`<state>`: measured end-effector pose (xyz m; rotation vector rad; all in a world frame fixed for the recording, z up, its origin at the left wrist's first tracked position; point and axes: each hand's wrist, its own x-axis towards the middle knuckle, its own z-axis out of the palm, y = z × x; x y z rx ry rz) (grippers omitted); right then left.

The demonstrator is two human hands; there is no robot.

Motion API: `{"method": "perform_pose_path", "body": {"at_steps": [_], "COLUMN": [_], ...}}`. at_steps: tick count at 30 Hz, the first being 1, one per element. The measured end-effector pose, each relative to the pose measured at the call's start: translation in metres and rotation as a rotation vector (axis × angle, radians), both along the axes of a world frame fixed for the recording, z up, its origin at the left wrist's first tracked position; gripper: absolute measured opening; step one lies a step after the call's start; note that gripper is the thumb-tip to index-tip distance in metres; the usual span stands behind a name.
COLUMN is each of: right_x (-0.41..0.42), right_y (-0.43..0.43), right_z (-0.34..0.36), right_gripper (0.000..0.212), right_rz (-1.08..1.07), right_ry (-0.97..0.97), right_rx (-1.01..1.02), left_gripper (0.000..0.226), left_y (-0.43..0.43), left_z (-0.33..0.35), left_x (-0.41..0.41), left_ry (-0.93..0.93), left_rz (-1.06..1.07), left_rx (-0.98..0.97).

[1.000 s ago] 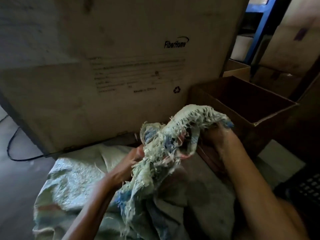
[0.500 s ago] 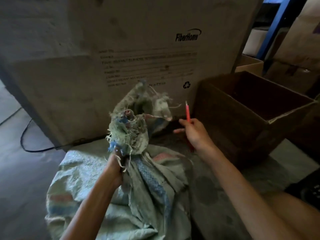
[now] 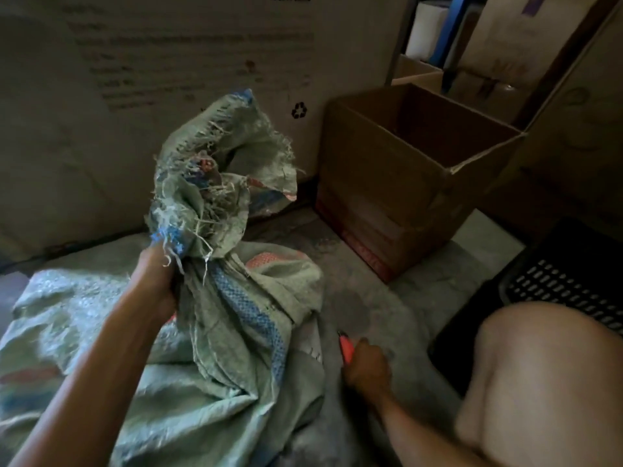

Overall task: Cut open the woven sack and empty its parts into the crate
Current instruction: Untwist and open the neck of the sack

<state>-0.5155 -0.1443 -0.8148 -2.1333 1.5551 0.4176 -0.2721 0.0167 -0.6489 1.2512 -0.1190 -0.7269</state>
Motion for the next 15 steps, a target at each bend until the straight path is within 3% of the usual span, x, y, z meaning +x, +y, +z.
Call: {"method": "perform_pose_path", "body": {"at_steps": [4,6,8,10,12,14,15], "right_x": [-0.001,0.002,0.013,0.035,0.063,0.087,0.097], "right_y": [0.002,0.001,-0.001,-0.004,-0.006,-0.003,0.0], "right_z": [-0.009,-0.007,0.005,0.032,0.077,0.133,0.162], "right_gripper": [0.057,0.06,0.056,0.048,0.05,0.068,0.082], "right_rz": [0.004,-0.065,-0.192,-0.311,-0.281,-0.018,0.179], "right_ry": [-0.001,-0.019,-0.119,-0.403,-0.838,-1.19,-1.25], "right_rx": [-0.028,-0.013,-0.017,-0.078,-0.18,-0.269,-0.319], "left_gripper": [0.057,0.065,0.057,0.042,0.032,0.036,0.039], "left_y": [-0.001,0.001,0.002,0.002,0.004,0.005,0.005], "left_z": [0.0,0.002,0.003,0.008,0.007,0.009,0.007], "left_x": [-0.003,-0.005,-0.008,-0.01,-0.006,-0.006,-0.004], "left_ry": [-0.01,-0.013,0.009,0.033,0.062,0.08,0.075], "left_rz": [0.033,-0.001,0.007,0.021,0.051,0.06,0.077], "left_rx": [0.049,0.038,0.06,0.068,0.069,0.087,0.119]}}
